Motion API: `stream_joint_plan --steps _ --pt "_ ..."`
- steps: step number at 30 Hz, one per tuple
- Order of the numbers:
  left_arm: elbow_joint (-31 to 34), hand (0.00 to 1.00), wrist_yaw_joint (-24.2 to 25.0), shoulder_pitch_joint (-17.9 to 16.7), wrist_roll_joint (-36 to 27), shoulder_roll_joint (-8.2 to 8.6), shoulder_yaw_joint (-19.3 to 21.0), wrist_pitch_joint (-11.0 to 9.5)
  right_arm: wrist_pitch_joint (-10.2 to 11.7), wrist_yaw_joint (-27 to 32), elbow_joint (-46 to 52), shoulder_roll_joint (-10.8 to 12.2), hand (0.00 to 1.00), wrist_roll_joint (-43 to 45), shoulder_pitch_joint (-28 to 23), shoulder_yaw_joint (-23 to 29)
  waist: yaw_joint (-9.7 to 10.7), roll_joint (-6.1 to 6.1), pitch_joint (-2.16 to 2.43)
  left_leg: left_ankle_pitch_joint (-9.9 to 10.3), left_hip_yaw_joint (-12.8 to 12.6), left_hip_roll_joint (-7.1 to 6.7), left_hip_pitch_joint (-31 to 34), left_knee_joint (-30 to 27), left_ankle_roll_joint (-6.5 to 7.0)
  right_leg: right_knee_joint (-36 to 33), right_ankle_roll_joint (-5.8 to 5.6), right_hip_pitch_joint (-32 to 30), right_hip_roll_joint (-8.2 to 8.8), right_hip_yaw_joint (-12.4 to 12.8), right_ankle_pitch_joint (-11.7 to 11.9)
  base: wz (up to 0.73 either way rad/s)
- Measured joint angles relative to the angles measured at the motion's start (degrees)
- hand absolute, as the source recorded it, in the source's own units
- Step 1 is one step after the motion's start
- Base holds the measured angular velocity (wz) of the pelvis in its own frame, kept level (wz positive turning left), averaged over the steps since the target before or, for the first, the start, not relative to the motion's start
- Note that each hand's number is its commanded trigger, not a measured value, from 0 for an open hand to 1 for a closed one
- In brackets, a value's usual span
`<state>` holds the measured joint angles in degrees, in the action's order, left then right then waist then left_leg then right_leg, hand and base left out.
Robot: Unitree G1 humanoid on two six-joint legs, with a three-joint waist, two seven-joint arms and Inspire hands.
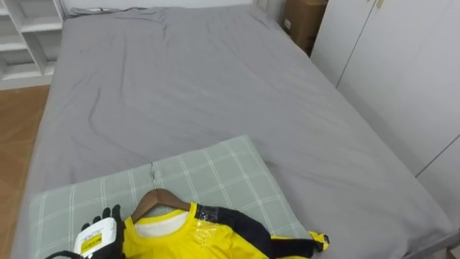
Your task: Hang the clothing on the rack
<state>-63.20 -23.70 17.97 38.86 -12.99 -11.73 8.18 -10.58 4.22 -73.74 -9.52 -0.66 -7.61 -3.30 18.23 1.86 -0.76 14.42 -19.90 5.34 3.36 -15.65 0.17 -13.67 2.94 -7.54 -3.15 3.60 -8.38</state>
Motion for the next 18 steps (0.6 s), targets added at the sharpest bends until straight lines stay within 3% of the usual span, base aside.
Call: stream_joint_plan --steps 18 --pt "-1.3 0.00 2.1 0.2 -0.1 0.26 0.2 -1.0 1.2 0.8 0.1 0.0 0.00 0.0 0.9 -0.4 -1.2 0.60 0.18 0.0 -0.2 -0.01 1.5 -0.8 0.00 -0.1 0.07 -1.6 -0.02 -0.1 0.1 0.00"
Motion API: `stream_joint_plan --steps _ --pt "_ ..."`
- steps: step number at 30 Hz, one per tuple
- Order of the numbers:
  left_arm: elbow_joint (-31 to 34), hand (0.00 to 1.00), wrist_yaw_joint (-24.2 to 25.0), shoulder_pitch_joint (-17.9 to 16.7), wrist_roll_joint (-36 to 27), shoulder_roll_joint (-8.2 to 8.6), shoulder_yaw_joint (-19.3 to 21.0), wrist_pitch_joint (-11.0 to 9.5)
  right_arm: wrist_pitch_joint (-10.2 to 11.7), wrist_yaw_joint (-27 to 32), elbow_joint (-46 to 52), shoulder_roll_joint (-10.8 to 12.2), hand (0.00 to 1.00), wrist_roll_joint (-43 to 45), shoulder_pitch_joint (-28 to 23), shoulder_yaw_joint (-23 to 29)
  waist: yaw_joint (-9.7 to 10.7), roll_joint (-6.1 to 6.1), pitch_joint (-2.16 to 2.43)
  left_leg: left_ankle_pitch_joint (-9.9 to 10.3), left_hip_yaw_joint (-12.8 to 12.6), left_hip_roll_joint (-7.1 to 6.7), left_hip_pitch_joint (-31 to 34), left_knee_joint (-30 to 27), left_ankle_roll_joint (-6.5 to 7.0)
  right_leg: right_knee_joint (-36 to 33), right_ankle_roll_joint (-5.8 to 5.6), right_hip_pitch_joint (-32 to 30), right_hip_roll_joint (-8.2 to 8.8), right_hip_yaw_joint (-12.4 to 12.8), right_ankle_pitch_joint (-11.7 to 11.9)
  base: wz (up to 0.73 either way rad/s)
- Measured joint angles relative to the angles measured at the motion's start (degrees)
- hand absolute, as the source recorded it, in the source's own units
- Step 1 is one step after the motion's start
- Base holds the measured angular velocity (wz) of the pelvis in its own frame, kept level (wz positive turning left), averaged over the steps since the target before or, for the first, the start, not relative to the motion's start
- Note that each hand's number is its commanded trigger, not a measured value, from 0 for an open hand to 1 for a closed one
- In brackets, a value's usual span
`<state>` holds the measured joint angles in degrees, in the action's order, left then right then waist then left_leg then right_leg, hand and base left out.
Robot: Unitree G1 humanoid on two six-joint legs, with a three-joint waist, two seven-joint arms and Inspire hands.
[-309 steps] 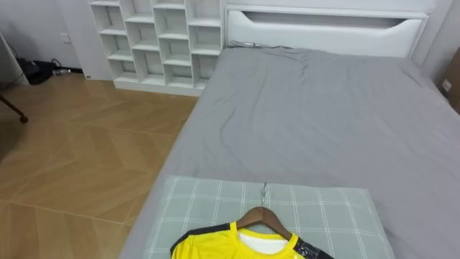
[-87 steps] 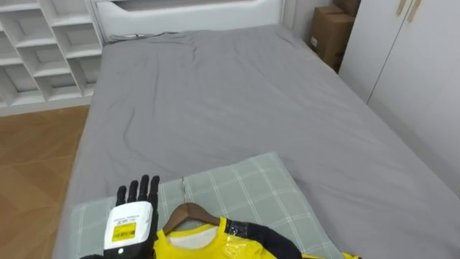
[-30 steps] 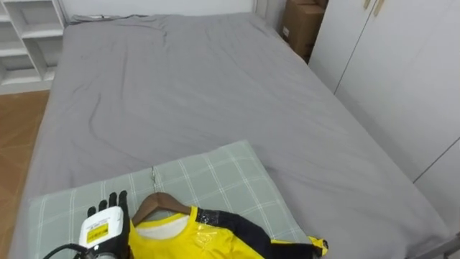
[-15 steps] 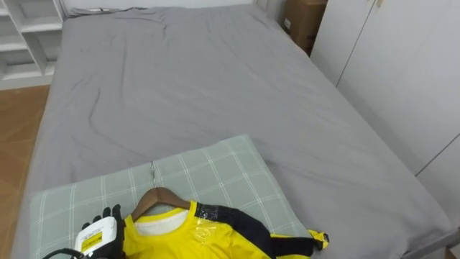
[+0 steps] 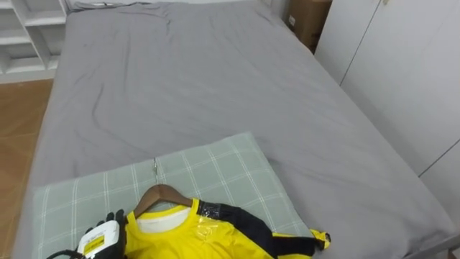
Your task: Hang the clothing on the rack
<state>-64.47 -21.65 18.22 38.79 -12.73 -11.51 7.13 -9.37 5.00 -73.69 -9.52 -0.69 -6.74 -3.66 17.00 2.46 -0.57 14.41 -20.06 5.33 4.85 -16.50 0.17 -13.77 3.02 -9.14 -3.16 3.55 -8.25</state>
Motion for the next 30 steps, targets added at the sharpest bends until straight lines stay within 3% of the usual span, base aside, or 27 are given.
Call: stream_joint_plan --steps 8,17,20,26,30 --pt "-0.2 0.00 1.2 0.7 0.0 -0.06 0.0 0.0 0.0 0.0 0.1 0.0 0.00 -0.2 0.0 -0.3 0.0 0.91 -0.07 0.0 -0.1 0.15 1.1 -0.7 0.00 -0.1 0.06 -1.0 -0.03 0.1 0.0 0.00" --pt "-1.3 0.00 2.2 1.9 0.0 -0.53 0.0 0.1 0.0 0.0 0.2 0.0 0.00 -0.3 0.0 -0.3 -0.2 0.96 -0.07 0.0 -0.2 0.68 1.7 -0.9 0.00 -0.4 0.22 -1.5 -0.28 0.1 0.4 0.00" --pt "-2.1 0.00 2.2 2.7 -0.8 -0.61 -0.1 0.0 0.1 0.0 0.2 0.0 0.00 -0.8 0.1 -0.9 -0.4 0.83 -0.06 0.1 -0.2 0.96 2.4 -1.5 -0.11 -0.7 0.36 -1.8 -0.47 0.0 0.4 0.00" --pt "-4.3 0.00 2.7 4.8 -1.1 -0.75 0.0 0.0 0.7 -0.2 0.0 -0.1 0.00 -1.0 0.3 -2.0 -0.3 -0.25 -0.71 0.1 -0.2 1.08 3.0 -2.3 -0.13 -0.7 0.56 -2.0 -0.59 -0.4 0.6 0.03" --pt "-5.4 0.00 3.7 5.5 -1.1 -0.99 0.0 0.0 0.7 -1.1 0.0 -0.1 0.00 -1.0 0.4 -2.6 -0.3 -0.38 -0.68 0.1 -0.4 1.22 3.0 -2.4 -0.14 -0.8 0.65 -2.2 -0.74 -0.3 0.6 0.00"
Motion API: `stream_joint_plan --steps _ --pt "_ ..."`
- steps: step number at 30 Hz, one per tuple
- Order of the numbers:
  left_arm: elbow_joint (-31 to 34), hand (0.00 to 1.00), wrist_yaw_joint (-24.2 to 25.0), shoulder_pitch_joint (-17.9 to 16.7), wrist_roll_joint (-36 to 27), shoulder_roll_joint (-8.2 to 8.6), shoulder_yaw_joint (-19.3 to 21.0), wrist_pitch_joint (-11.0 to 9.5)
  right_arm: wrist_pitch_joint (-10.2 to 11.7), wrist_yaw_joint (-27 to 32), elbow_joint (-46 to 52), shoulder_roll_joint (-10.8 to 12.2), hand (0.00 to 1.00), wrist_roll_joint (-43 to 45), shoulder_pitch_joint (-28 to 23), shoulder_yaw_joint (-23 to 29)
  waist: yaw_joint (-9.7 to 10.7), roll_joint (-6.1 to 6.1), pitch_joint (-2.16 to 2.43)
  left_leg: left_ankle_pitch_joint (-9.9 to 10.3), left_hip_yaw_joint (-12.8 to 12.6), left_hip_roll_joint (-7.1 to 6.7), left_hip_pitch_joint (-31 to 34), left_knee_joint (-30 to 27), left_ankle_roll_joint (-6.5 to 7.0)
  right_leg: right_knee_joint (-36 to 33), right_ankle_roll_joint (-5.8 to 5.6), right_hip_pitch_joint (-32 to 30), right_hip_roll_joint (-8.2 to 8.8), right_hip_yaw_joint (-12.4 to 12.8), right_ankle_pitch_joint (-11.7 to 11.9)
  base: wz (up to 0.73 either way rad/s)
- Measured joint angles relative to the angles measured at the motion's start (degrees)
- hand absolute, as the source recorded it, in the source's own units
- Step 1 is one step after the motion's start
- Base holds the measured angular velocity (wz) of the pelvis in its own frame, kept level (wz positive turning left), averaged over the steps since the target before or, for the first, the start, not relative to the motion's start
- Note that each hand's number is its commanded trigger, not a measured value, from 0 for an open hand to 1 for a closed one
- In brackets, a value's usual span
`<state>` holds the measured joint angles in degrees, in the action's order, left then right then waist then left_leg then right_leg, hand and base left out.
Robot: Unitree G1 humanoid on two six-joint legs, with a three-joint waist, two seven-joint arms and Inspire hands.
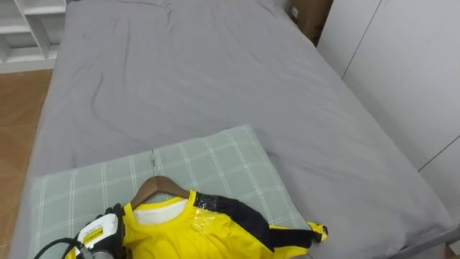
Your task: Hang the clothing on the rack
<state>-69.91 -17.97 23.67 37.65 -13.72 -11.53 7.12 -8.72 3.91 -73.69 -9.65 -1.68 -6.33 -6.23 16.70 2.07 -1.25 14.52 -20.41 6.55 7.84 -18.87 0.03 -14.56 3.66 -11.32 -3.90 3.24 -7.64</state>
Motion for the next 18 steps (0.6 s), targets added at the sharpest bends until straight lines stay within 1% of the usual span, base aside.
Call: stream_joint_plan --steps 2,3,5,6,8,9,11,12,14,18 --pt "-0.8 0.00 0.1 0.6 0.0 -0.14 0.0 0.0 0.0 -0.2 0.0 0.0 0.00 0.0 0.0 0.0 0.1 0.01 0.00 0.0 0.0 0.01 0.0 0.0 -0.02 -0.1 0.03 -0.1 -0.03 0.0 0.0 0.00" --pt "-1.0 0.03 0.2 0.9 0.0 -0.30 0.0 0.0 0.0 -0.4 0.0 0.0 0.00 0.0 0.0 -0.1 0.1 -0.02 0.08 0.0 0.0 0.03 0.5 -0.3 -0.02 -0.2 0.03 -0.4 -0.03 -0.1 0.0 0.00" --pt "-1.0 0.38 0.7 1.5 0.0 -0.50 0.0 0.1 0.0 -0.4 0.0 0.0 0.00 0.0 0.0 -0.4 0.1 -0.04 0.14 0.0 0.1 0.16 1.3 -0.7 -0.02 -0.3 0.11 -1.0 -0.03 -0.1 0.1 0.00" --pt "-1.1 0.56 0.8 1.7 0.0 -0.72 0.0 0.1 0.0 -0.4 0.0 0.0 0.00 0.0 0.0 -0.5 0.1 0.00 0.16 0.0 0.1 0.50 1.7 -0.9 -0.02 -0.3 0.15 -1.3 -0.06 -0.1 0.2 0.00" --pt "-1.3 0.84 0.9 1.8 0.0 -1.18 0.0 0.1 0.0 -0.4 0.0 0.0 0.00 0.0 0.0 -0.4 0.2 0.04 0.19 0.0 0.1 0.56 1.8 -1.0 -0.03 -0.3 0.18 -1.4 -0.10 -0.1 0.2 0.00" --pt "-1.4 1.00 0.9 1.9 0.0 -1.49 0.0 0.1 0.0 -0.4 0.0 0.0 0.00 0.0 0.0 -0.4 0.3 0.05 0.19 0.0 0.1 0.56 1.9 -1.0 -0.03 -0.3 0.18 -1.5 -0.12 -0.1 0.2 0.00" --pt "-1.6 1.00 0.7 2.6 0.0 -2.00 0.0 0.1 -0.1 -0.4 -0.1 0.0 0.00 0.0 0.0 -0.4 0.2 0.04 0.19 0.0 0.1 0.56 1.9 -1.0 -0.03 -0.3 0.18 -1.6 -0.13 -0.1 0.2 0.00" --pt "-1.7 1.00 0.7 3.3 0.1 -2.64 0.0 0.1 -0.1 -0.3 0.0 0.0 0.00 0.0 0.0 -0.4 0.2 0.04 0.19 0.0 0.0 0.55 1.9 -1.0 -0.03 -0.4 0.18 -1.6 -0.16 0.0 0.2 0.00" --pt "-1.8 1.00 0.8 4.3 0.1 -3.37 0.0 0.5 -0.1 -0.3 0.0 -0.1 0.00 0.1 0.0 -0.4 0.2 0.02 0.19 0.0 -0.1 0.53 1.8 -1.1 -0.03 -0.5 0.19 -1.7 -0.17 0.0 0.2 -0.02" --pt "-2.1 1.00 2.1 4.5 0.0 -3.59 -0.1 1.7 -0.3 -0.3 -0.1 -0.2 0.00 0.1 -0.1 -0.4 0.3 0.02 0.17 0.0 -0.3 0.54 2.0 -1.6 -0.04 -1.1 0.20 -1.8 -0.21 0.1 0.2 -0.01"
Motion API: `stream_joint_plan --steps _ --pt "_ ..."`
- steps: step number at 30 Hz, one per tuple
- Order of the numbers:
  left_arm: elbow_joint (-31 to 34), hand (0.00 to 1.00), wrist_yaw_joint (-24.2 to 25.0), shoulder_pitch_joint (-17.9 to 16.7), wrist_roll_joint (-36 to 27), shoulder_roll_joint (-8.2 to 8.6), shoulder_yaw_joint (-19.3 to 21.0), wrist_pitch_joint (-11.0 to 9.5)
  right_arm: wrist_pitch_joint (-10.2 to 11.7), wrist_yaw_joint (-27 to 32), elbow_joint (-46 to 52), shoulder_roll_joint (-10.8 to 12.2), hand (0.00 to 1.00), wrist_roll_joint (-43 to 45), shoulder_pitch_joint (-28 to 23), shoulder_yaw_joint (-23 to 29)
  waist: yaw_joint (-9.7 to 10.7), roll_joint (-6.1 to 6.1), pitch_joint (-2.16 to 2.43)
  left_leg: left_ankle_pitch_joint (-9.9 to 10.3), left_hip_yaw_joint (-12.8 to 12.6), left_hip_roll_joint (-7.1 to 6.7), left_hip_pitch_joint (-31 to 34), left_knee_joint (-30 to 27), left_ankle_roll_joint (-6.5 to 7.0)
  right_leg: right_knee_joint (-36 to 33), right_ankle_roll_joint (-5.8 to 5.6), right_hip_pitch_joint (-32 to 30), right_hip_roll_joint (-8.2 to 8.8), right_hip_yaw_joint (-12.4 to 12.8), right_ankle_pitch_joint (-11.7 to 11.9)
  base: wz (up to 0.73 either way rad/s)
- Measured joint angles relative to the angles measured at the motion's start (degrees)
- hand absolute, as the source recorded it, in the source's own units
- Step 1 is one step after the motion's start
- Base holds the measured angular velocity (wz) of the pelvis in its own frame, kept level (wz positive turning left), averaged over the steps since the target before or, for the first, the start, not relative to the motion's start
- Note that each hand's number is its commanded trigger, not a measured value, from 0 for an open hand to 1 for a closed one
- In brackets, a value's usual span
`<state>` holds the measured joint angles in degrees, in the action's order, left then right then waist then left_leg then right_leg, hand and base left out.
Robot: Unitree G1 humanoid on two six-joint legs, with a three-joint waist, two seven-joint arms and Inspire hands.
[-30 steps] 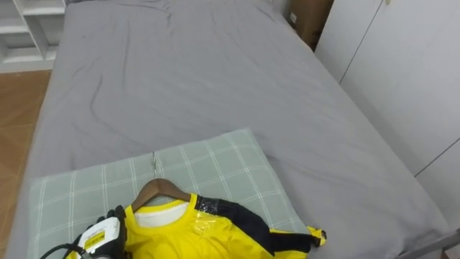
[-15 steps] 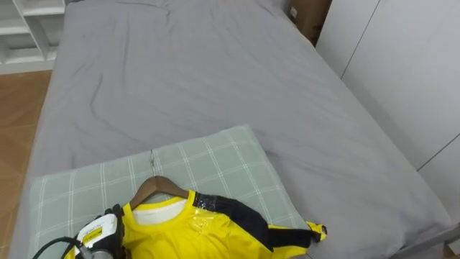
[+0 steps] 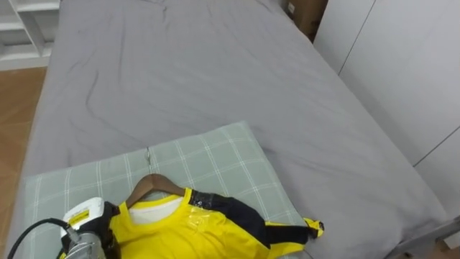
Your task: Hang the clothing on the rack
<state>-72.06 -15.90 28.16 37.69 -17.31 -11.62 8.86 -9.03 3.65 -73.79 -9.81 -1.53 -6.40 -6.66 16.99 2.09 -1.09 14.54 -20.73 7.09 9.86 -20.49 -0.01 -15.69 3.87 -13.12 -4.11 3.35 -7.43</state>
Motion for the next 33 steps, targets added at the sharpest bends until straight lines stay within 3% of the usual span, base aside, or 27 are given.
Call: stream_joint_plan --steps 8,17,30,33 --pt "-0.3 1.00 1.9 0.0 0.0 0.01 0.0 1.3 -0.6 1.0 0.0 0.0 0.00 0.0 0.1 0.0 0.0 -0.03 -0.05 0.1 -0.3 0.23 0.6 -1.2 -0.16 -0.5 0.20 -0.4 -0.05 -0.3 -0.2 0.01" --pt "-1.0 1.00 2.6 0.0 -1.1 0.10 0.1 1.1 -0.9 1.3 0.1 0.0 0.00 0.0 0.1 -0.1 -0.2 -0.25 -0.11 0.1 -0.4 0.25 0.4 -0.9 -0.12 -1.1 0.24 -0.5 -0.13 -0.3 -0.2 0.00" --pt "-1.1 1.00 2.8 -0.5 -4.7 0.63 0.2 0.6 -0.4 2.0 0.3 0.0 0.00 1.3 0.1 0.0 -0.2 -1.58 -0.44 0.1 -0.4 0.10 -1.7 0.5 -0.14 0.0 0.24 1.8 -0.10 -0.5 -0.2 0.00" --pt "-0.2 1.00 2.3 -0.5 -5.0 0.85 1.0 0.4 -0.4 2.2 0.3 0.0 0.00 1.1 0.0 0.0 -0.6 -2.17 -0.22 0.1 -0.5 0.04 -1.7 0.9 -0.17 0.1 0.23 1.6 -0.09 -0.4 -0.2 0.00"
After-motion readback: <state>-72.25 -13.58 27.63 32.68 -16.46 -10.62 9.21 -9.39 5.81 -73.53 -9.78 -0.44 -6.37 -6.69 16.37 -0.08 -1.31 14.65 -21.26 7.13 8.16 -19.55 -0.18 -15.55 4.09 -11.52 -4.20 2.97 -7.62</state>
